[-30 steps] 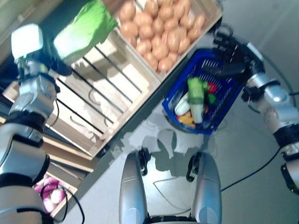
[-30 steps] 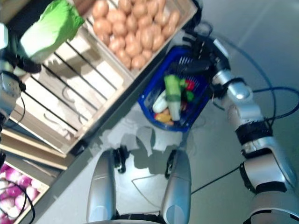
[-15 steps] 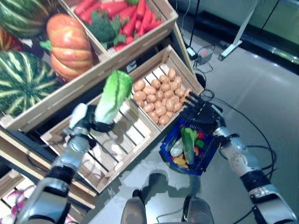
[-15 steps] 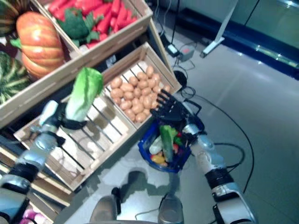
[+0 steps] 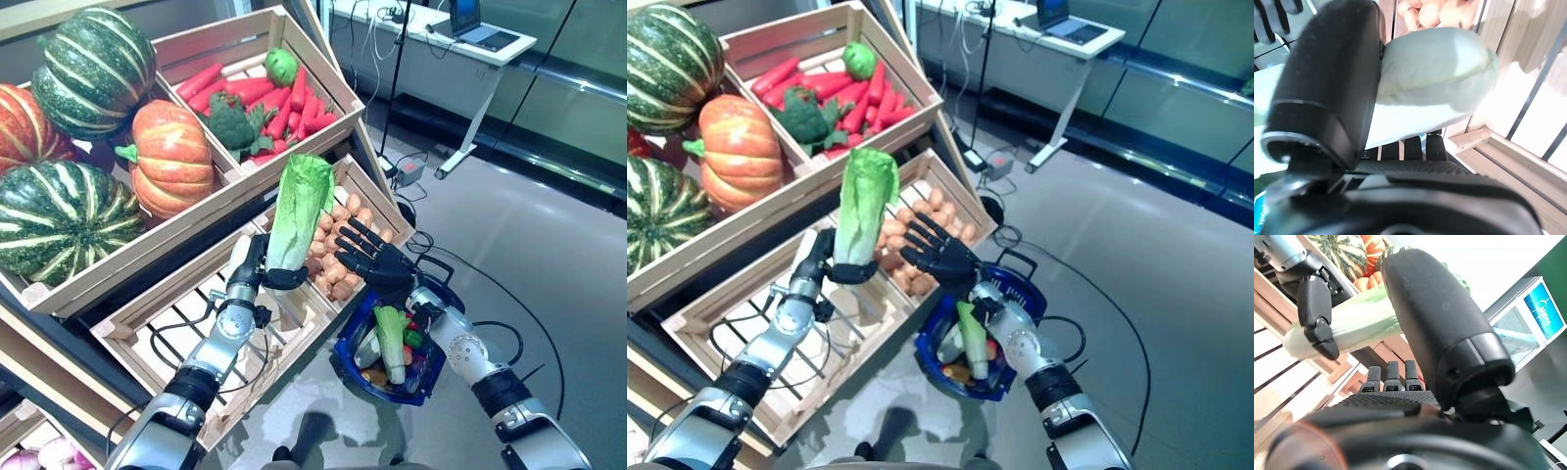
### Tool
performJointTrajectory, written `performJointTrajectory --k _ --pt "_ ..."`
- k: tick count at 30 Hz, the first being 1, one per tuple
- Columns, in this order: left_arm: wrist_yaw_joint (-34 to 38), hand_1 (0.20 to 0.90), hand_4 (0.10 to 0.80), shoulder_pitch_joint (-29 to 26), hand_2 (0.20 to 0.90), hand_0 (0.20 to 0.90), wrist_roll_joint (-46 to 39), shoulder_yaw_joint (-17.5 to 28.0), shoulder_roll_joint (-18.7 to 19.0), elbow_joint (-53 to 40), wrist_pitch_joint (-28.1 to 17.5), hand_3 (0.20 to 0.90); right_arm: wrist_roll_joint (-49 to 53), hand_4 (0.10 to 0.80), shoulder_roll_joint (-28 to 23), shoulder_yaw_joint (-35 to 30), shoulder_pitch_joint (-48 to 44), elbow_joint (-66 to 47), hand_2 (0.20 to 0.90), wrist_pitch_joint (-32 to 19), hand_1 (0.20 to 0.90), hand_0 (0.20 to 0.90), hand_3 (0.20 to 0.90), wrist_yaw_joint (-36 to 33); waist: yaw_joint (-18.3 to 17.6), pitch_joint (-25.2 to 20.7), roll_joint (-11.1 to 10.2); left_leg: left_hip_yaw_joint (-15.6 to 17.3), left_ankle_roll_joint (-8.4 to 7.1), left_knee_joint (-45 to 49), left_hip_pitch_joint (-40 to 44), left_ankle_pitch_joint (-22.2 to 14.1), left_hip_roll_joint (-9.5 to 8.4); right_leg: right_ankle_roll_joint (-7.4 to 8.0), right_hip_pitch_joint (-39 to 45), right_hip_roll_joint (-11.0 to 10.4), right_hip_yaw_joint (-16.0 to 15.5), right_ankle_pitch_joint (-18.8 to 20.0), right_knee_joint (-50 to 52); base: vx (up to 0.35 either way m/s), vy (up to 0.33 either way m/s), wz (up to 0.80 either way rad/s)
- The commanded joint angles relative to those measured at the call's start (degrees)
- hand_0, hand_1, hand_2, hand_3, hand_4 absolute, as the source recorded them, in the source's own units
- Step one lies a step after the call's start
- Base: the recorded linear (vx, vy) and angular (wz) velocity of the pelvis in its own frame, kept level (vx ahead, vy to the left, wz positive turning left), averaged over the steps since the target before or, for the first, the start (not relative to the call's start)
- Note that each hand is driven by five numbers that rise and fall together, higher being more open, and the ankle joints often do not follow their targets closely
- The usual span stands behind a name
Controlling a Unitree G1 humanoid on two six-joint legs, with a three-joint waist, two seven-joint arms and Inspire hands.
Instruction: Put vegetables into the basket
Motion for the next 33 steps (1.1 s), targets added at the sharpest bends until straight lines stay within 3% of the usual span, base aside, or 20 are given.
performJointTrajectory --k 1,21,33 --pt "2.03 0.3 0.4 -3.96 0.3 0.3 0.78 -0.87 0.67 -3.47 -5.28 0.3 4.42 0.8 1.34 -1.63 -0.76 -4.63 0.9 -3.01 0.9 0.9 0.9 2.34 1.65 -6.42 0.63 -2.05 0.69 -0.51 -3.03 -0.51 -1.42 -0.95 -3.89 -1.35 0.29 4.32 0.96 0.0 0.0 0.0" --pt "4.23 0.3 0.4 -3.96 0.3 0.3 6.48 -3.43 -0.1 -6.83 -6.01 0.3 0.45 0.8 2.74 -0.47 -2.59 -2.61 0.9 -7.16 0.9 0.9 0.9 -2.05 1.89 -5.89 0.73 -1.66 0.81 -0.51 -0.79 -1.95 -1.14 -1.26 -2.11 -0.82 1.36 3.93 0.36 0.006 -0.003 0.0" --pt "4.49 0.3 0.4 -2.05 0.3 0.3 10.14 -3.8 1.63 -10.92 -6.83 0.3 -1.69 0.8 2.32 -1.61 -3.64 -3.48 0.9 -10.09 0.9 0.9 0.9 -4.79 2.87 -5.58 0.6 -2.88 0.78 -0.51 -0.05 -2.48 -1.15 -1.25 -1.22 -0.97 1.26 3.67 0.21 0.0 0.0 0.0"
